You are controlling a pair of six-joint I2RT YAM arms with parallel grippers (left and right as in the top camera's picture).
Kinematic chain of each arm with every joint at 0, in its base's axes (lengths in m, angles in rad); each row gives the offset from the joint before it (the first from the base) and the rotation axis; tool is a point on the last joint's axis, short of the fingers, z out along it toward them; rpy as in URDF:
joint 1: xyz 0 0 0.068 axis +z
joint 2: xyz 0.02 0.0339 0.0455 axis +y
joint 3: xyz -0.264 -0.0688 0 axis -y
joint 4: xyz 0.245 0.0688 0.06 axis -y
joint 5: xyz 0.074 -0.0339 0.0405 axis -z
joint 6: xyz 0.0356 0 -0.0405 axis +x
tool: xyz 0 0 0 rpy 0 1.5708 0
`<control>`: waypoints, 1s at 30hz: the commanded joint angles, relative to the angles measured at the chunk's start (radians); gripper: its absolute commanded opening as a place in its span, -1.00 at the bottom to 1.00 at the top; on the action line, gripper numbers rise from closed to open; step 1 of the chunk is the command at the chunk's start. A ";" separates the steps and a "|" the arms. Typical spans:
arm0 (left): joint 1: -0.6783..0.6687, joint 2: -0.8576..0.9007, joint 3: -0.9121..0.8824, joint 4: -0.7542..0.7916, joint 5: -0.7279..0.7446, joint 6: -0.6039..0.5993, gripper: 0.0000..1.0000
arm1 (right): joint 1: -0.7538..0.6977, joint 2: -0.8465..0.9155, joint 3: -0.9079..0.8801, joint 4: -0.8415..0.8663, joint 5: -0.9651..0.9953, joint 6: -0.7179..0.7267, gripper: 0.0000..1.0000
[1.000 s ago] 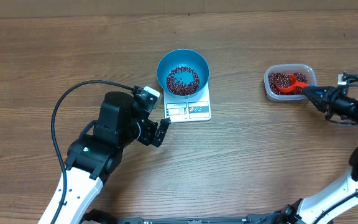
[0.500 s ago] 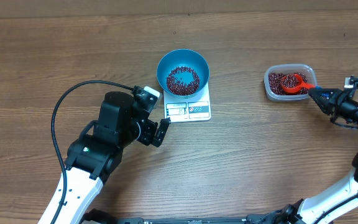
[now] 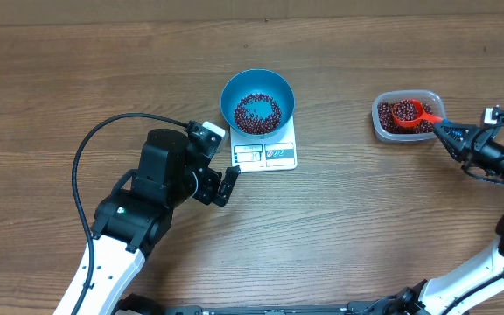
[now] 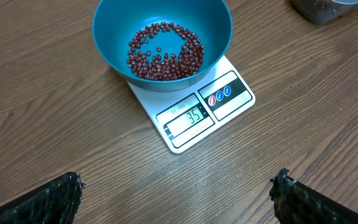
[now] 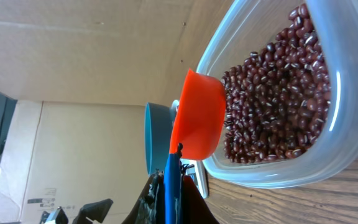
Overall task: Scoop item into bowl and weigh 150g on scale
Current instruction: 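Lift the filled scoop out of the tub with the right gripper, then carry the filled scoop left over the teal bowl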
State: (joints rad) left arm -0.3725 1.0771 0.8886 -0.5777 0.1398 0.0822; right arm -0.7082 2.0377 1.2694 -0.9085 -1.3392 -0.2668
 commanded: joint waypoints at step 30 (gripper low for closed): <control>0.004 -0.017 -0.003 0.002 0.014 0.019 0.99 | 0.315 0.011 0.001 -0.108 -0.230 -0.135 -0.93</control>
State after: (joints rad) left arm -0.3725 1.0771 0.8886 -0.5774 0.1398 0.0822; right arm -0.4377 2.0377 1.2686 -1.0218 -1.5059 -0.3862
